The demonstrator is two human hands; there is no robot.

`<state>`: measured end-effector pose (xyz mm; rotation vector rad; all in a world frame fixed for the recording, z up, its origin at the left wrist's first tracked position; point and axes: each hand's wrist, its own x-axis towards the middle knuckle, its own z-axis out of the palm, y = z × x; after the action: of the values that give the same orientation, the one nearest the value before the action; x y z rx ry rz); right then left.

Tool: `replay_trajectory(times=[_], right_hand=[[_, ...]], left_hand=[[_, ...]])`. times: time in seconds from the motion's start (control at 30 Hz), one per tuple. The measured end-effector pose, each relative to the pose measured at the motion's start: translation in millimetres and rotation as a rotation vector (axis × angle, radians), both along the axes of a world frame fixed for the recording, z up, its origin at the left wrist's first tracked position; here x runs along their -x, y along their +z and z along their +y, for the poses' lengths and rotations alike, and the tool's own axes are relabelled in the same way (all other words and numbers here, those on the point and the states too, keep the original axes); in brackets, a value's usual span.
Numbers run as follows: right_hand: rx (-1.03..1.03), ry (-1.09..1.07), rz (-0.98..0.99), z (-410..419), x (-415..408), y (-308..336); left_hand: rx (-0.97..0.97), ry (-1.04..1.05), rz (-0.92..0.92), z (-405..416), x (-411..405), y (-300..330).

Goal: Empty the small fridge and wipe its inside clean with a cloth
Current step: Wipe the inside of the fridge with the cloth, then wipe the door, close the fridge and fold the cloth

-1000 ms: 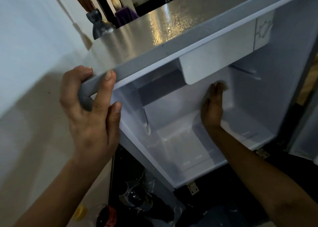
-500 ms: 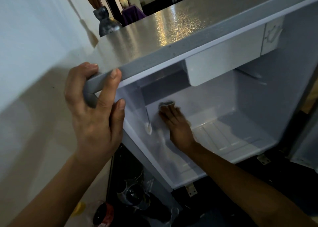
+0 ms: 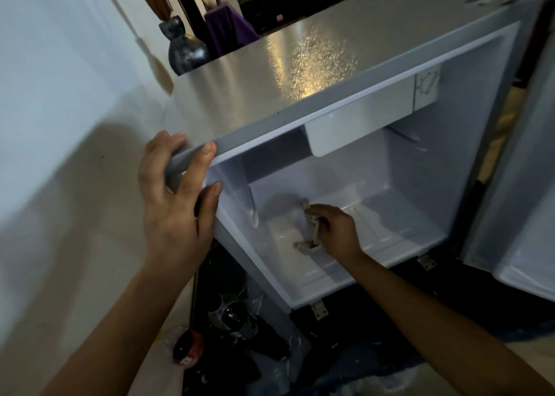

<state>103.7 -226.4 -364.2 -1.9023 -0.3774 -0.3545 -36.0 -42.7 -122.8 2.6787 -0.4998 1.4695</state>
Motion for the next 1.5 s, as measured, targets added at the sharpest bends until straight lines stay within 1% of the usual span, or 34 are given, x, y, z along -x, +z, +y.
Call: replay_trajectory(times=[0.1, 0.17, 0.2, 0.27, 0.33, 0.4, 0.5, 0.6, 0.7, 0.77, 0.9, 0.93, 1.03, 1.07, 1.13, 1.23, 1.3, 1.37, 1.5], right_hand=[[-0.058, -0.036, 0.045, -26, 28, 39], [-0.069, -0.05, -0.033, -45, 51, 61], [-0.081, -0.049, -0.067, -53, 62, 73], [-0.131, -0.026, -0.042, -68, 84, 96], [-0.203, -0.001, 0.025, -81, 110, 124], [-0.259, 0.02, 0.034, -92, 139, 154], [-0.324, 0.055, 0.004, -107, 184, 196], [-0.408, 0.133, 0.08, -126, 224, 225], [-0.444, 0.137, 0.099, -145, 258, 241], [-0.423, 0.133, 0.079, -156, 278, 246], [-0.35, 0.107, 0.038, -183, 312, 248], [-0.314, 0.088, 0.03, -189, 319, 247], [-0.094, 0.01, 0.021, -208, 337, 244], [-0.014, -0.002, 0.023, -215, 342, 244], [0.137, 0.026, 0.029, -231, 347, 244], [0.295, 0.166, 0.138, -252, 352, 250], [0.287, 0.27, 0.233, -259, 355, 251], [0.217, 0.298, 0.261, -259, 359, 250], [0.142, 0.16, 0.235, -251, 368, 245]], left_hand=[[0.027, 0.088, 0.051, -8, 21, 0], [0.034, 0.132, 0.063, -15, 40, -8], [0.039, 0.132, 0.071, -20, 51, -12], [0.074, 0.096, 0.143, -35, 72, -18], [0.204, -0.014, 0.276, -59, 89, -24], [0.363, -0.104, 0.375, -86, 103, -30], [0.569, -0.129, 0.518, -128, 118, -36], [0.825, -0.186, 0.713, -164, 136, -31], [1.049, -0.297, 0.771, -192, 159, -19], [1.141, -0.36, 0.776, -203, 177, -17], [1.073, -0.347, 0.705, -211, 207, -11], [1.086, -0.341, 0.697, -213, 212, -10], [1.152, -0.313, 0.677, -219, 227, -12], [1.15, -0.317, 0.692, -220, 230, -12], [1.133, -0.377, 0.796, -222, 235, -11], [1.159, -0.519, 0.982, -224, 243, 0], [1.125, -0.574, 1.049, -224, 246, 5], [1.079, -0.61, 1.069, -223, 247, 5], [0.986, -0.594, 1.042, -217, 242, 7]])
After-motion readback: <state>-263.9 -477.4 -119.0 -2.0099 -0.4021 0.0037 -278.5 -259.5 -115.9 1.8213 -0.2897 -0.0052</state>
